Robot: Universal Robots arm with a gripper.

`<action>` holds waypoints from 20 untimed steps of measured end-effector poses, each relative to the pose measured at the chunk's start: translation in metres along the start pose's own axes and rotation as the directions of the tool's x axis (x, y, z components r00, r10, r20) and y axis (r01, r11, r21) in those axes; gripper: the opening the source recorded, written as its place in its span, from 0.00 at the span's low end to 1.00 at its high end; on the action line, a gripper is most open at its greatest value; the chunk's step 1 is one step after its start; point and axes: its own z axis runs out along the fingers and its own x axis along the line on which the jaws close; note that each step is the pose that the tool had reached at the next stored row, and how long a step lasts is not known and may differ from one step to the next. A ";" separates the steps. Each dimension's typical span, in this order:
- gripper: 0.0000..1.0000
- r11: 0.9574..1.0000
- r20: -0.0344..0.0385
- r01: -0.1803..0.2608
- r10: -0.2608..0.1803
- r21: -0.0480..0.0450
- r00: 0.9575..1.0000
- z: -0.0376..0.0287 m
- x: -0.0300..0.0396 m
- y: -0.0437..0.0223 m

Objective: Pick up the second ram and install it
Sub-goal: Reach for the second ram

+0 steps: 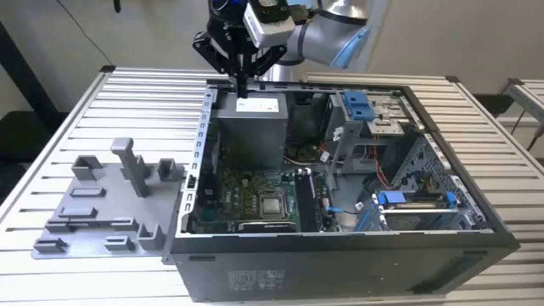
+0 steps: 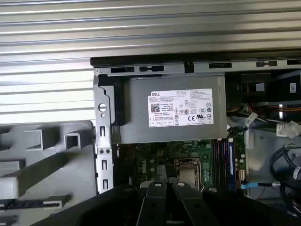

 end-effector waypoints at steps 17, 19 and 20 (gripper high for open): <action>0.11 1.000 0.000 0.000 0.000 0.000 1.000 -0.0001 0.0063 -0.0005; 0.11 1.000 0.000 0.000 0.000 0.000 1.000 -0.0002 0.0091 -0.0007; 0.11 1.000 0.000 0.000 0.000 0.000 1.000 -0.0003 0.0102 -0.0007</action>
